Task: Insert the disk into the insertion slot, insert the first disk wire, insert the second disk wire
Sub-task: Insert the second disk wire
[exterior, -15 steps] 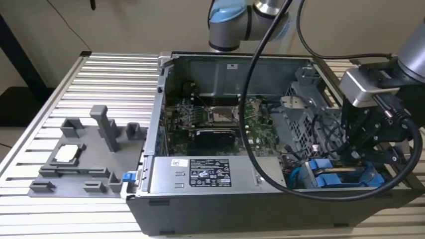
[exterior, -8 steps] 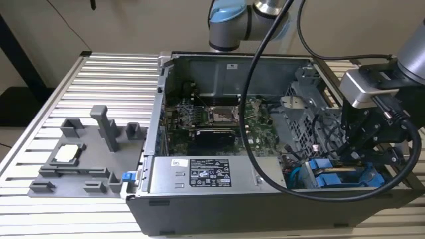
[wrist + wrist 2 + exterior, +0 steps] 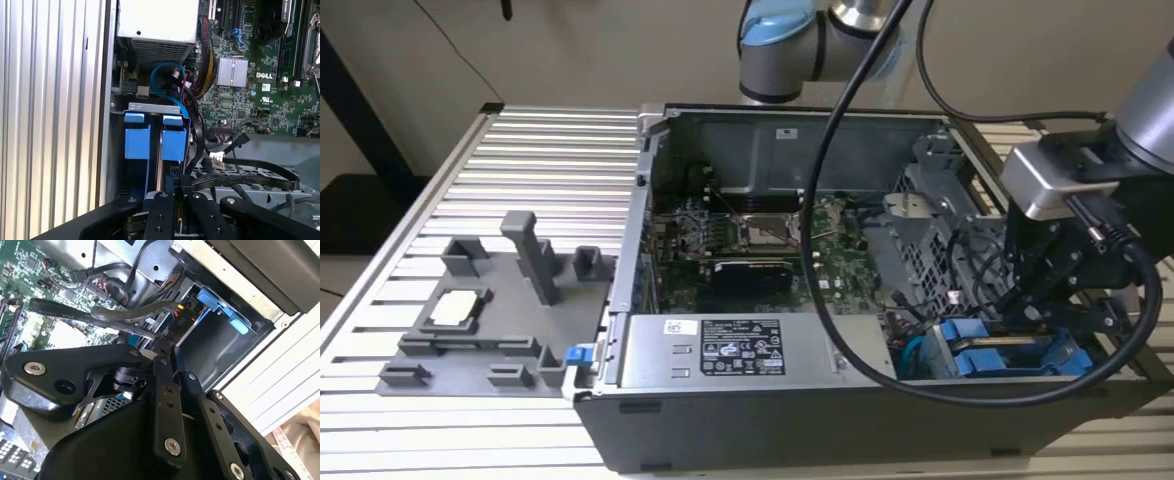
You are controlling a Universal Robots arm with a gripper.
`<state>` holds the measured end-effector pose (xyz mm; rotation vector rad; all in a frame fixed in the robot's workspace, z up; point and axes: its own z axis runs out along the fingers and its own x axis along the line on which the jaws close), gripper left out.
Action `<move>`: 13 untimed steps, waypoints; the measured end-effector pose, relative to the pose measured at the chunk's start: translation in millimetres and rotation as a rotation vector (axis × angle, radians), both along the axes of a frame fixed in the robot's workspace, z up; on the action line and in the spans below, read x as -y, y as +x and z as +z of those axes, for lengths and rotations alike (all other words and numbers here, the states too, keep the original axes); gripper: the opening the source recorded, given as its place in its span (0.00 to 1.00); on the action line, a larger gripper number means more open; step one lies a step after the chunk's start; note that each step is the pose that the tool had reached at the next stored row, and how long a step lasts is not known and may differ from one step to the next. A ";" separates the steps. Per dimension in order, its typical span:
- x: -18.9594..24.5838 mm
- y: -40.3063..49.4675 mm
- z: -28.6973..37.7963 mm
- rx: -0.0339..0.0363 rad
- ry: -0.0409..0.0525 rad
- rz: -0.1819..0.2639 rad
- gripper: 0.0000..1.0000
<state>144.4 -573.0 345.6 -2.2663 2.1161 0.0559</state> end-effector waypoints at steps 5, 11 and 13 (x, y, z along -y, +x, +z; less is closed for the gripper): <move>0.0 0.1 -1.4 0.0004 0.0169 0.000 0.16; 0.1 2.6 -2.4 0.0004 0.0188 -0.002 0.16; 0.2 2.7 -2.6 0.0004 0.0186 -0.007 0.16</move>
